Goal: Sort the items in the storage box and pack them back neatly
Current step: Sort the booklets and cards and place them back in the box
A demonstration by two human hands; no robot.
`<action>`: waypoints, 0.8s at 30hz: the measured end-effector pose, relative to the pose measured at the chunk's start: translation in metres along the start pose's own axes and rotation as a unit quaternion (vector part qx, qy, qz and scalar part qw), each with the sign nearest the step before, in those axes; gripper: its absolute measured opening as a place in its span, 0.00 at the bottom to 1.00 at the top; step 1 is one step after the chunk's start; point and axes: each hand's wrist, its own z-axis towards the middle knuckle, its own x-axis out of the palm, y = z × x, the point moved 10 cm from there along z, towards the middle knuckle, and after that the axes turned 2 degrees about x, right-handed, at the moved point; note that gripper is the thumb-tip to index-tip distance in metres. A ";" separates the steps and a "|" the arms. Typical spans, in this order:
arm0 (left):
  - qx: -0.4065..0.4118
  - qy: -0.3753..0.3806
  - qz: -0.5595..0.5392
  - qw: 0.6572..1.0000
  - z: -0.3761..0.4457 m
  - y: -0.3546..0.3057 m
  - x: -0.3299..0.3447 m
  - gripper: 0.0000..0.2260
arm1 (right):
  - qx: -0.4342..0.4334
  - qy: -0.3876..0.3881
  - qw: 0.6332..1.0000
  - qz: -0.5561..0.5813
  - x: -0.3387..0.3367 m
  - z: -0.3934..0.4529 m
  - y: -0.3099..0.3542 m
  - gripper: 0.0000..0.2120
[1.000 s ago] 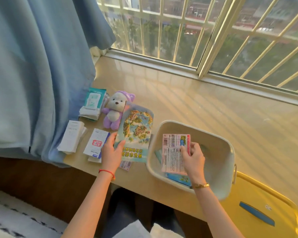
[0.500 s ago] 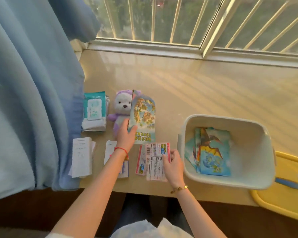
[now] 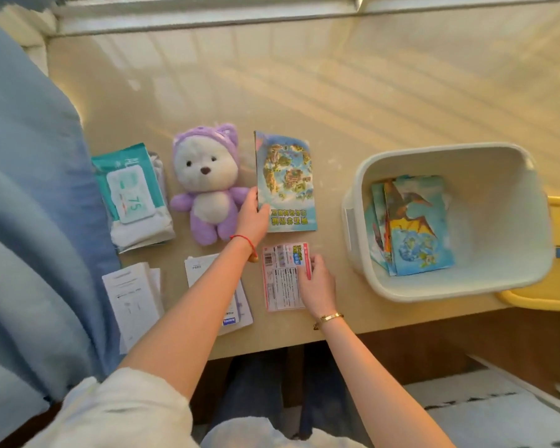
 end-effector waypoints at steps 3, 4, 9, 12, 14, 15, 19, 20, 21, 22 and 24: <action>0.000 0.001 0.020 1.000 0.001 0.005 0.000 0.15 | -0.028 -0.022 0.999 -0.038 -0.004 0.000 0.008 0.09; 0.000 0.003 0.029 1.000 0.000 0.004 0.000 0.15 | -0.035 -0.028 0.998 -0.049 -0.006 -0.002 0.010 0.10; 0.004 0.003 0.045 0.999 -0.013 -0.002 -0.006 0.21 | -0.058 -0.042 0.993 -0.097 -0.018 -0.012 0.017 0.17; 0.024 -0.021 0.109 0.994 -0.027 -0.011 -0.013 0.22 | -0.094 -0.056 0.987 -0.120 -0.027 -0.020 0.026 0.18; 0.052 -0.031 0.157 0.986 -0.038 -0.016 -0.018 0.20 | -0.130 -0.069 0.982 -0.120 -0.034 -0.027 0.036 0.18; 0.068 -0.031 0.175 0.982 -0.043 -0.020 -0.020 0.19 | -0.150 -0.077 0.979 -0.118 -0.038 -0.031 0.042 0.18; 0.123 -0.030 0.227 0.966 -0.072 -0.037 -0.030 0.16 | -0.231 -0.105 0.961 -0.113 -0.058 -0.053 0.065 0.16; 0.138 -0.034 0.244 0.959 -0.080 -0.044 -0.034 0.15 | -0.248 -0.113 0.956 -0.112 -0.065 -0.059 0.069 0.15; 0.155 -0.041 0.261 0.952 -0.089 -0.050 -0.038 0.14 | -0.262 -0.122 0.951 -0.112 -0.073 -0.066 0.074 0.15; 0.171 -0.046 0.276 0.945 -0.096 -0.055 -0.041 0.13 | -0.274 -0.129 0.946 -0.114 -0.080 -0.072 0.077 0.14; 0.191 -0.056 0.296 0.934 -0.109 -0.065 -0.045 0.12 | -0.290 -0.137 0.940 -0.116 -0.096 -0.081 0.080 0.15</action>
